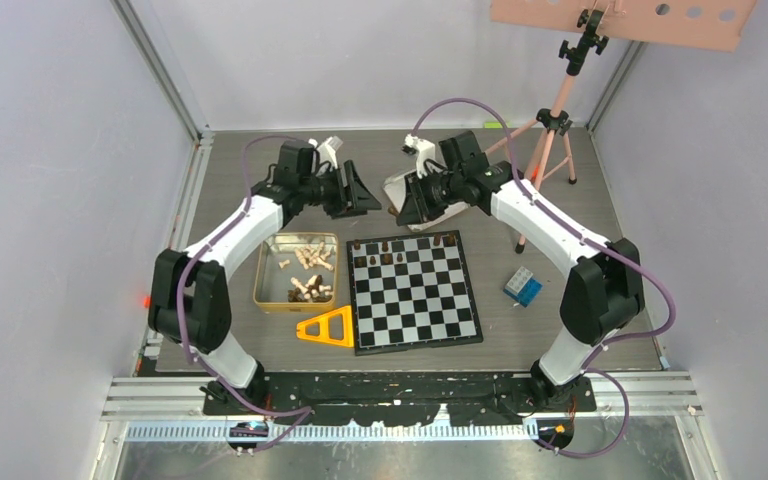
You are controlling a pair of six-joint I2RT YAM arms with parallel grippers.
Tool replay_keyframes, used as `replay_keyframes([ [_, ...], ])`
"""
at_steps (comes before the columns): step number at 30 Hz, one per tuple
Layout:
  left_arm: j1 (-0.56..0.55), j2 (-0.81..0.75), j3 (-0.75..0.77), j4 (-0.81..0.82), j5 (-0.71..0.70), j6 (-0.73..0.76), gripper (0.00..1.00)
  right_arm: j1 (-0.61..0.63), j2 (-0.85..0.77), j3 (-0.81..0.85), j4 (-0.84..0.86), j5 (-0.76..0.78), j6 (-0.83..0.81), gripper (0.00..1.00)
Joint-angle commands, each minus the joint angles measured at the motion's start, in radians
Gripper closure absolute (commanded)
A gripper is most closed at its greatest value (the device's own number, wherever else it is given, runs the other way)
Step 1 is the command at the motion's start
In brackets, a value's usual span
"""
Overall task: Set up the chess pieces on the board
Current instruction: Place the chess piece on the chessboard.
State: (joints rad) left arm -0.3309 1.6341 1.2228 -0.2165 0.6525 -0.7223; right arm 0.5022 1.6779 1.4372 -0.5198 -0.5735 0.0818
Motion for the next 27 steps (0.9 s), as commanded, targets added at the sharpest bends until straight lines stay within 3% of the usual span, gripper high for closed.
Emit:
replay_keyframes([
  [1, 0.015, -0.098, 0.076, -0.155, -0.088, 0.297, 0.44, 0.000, -0.051, 0.082, -0.228, 0.050, -0.191, 0.99],
  [12, 0.094, -0.218, 0.092, -0.447, -0.336, 0.767, 0.43, 0.022, 0.122, 0.367, -0.613, 0.216, -0.399, 0.99],
  [19, 0.142, -0.315, 0.031, -0.489, -0.384, 0.874, 0.43, 0.060, 0.264, 0.520, -0.736, 0.347, -0.459, 0.97],
  [27, 0.144, -0.368, -0.005, -0.524, -0.420, 0.936, 0.43, 0.109, 0.314, 0.562, -0.836, 0.433, -0.518, 0.97],
])
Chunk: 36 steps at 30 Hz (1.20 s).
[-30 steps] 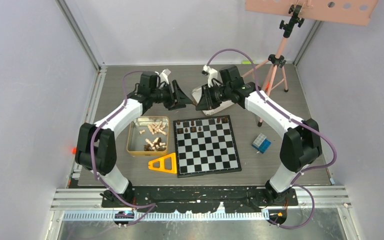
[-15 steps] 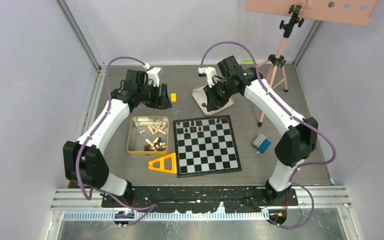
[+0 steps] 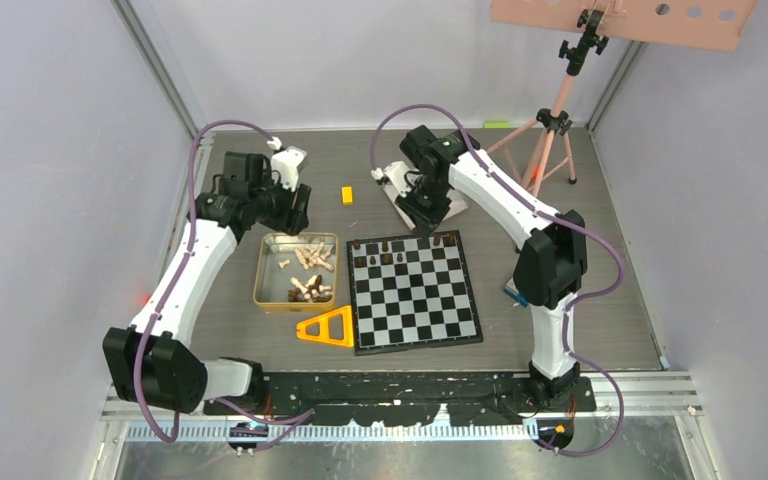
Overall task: Set up the chess pieces on the board
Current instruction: Place the chess piece on the chessboard.
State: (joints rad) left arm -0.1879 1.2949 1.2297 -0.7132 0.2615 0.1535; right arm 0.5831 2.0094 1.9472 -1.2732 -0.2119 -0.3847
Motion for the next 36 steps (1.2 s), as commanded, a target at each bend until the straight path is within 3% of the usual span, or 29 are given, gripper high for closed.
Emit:
replay_keyframes([
  [1, 0.002, -0.032, -0.012, -0.031, -0.031, 0.061, 0.42, 0.036, -0.015, 0.049, -0.089, 0.087, -0.054, 0.97],
  [8, 0.011, -0.052, -0.015, -0.055, -0.058, 0.090, 0.38, 0.054, 0.027, 0.093, -0.153, 0.127, -0.078, 0.97],
  [17, 0.017, -0.097, -0.044, -0.060, -0.069, 0.118, 0.25, 0.074, 0.134, 0.234, -0.257, 0.166, -0.120, 0.97],
  [36, 0.031, -0.100, -0.052, -0.058, -0.053, 0.125, 0.23, 0.096, 0.341, 0.456, -0.398, 0.285, -0.235, 0.97],
])
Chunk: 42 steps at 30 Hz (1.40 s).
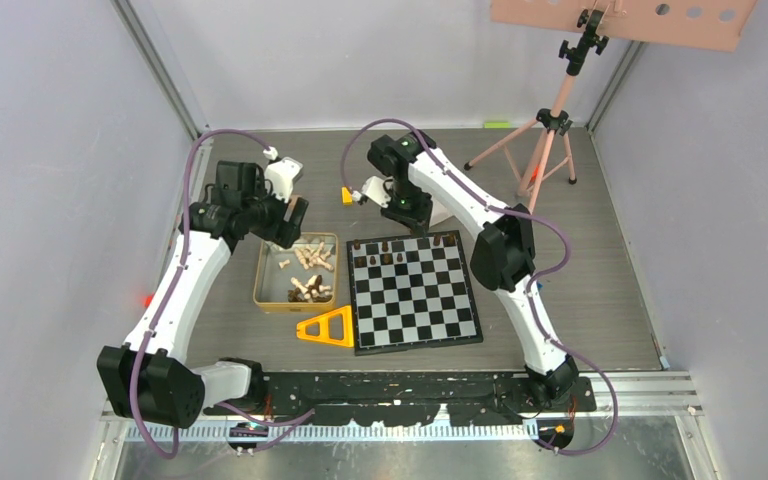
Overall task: Set up the chess pieces on the board
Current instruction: Place the chess piece on the chessboard.
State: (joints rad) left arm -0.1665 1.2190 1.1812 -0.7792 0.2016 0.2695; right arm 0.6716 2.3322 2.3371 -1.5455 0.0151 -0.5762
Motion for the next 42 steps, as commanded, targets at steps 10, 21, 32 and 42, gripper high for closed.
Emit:
replay_keyframes([
  [10, 0.013, -0.018, -0.007, 0.012, 0.012, 0.014, 0.23, 0.024, 0.084, 0.103, -0.147, 0.116, -0.086, 0.94],
  [21, 0.014, -0.015, -0.014, 0.014, 0.016, 0.015, 0.23, 0.046, 0.113, 0.090, -0.163, 0.112, -0.096, 0.86],
  [32, 0.016, -0.020, -0.017, 0.015, 0.019, 0.017, 0.23, 0.055, 0.119, 0.073, -0.163, 0.112, -0.096, 0.76],
  [42, 0.016, -0.020, -0.023, 0.019, 0.021, 0.017, 0.23, 0.059, 0.115, 0.047, -0.164, 0.103, -0.094, 0.74],
])
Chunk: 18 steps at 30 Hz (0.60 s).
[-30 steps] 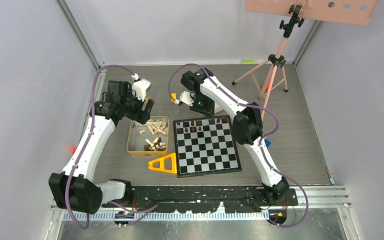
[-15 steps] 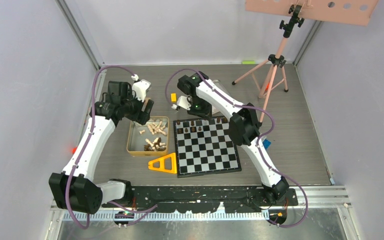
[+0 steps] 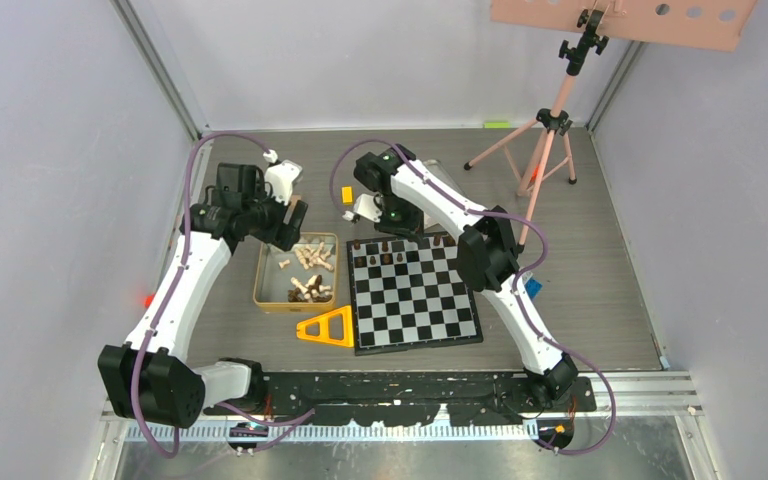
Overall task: Set up the chess pieces on the board
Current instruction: Place the chess piece on the chessboard.
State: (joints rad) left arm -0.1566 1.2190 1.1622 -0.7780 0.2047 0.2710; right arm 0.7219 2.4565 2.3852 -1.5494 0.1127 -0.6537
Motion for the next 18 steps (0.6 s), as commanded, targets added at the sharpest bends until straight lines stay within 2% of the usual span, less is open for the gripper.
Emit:
replay_keyframes([
  [1, 0.006, -0.020, -0.005, 0.018, 0.019, 0.016, 0.23, 0.009, -0.009, -0.002, -0.161, 0.004, -0.016, 0.73],
  [15, 0.007, -0.021, -0.007, 0.018, 0.019, 0.016, 0.23, 0.013, -0.007, -0.011, -0.156, -0.008, -0.011, 0.71],
  [18, 0.007, -0.022, -0.007, 0.019, 0.019, 0.016, 0.23, 0.013, -0.009, -0.012, -0.155, -0.007, -0.011, 0.68],
])
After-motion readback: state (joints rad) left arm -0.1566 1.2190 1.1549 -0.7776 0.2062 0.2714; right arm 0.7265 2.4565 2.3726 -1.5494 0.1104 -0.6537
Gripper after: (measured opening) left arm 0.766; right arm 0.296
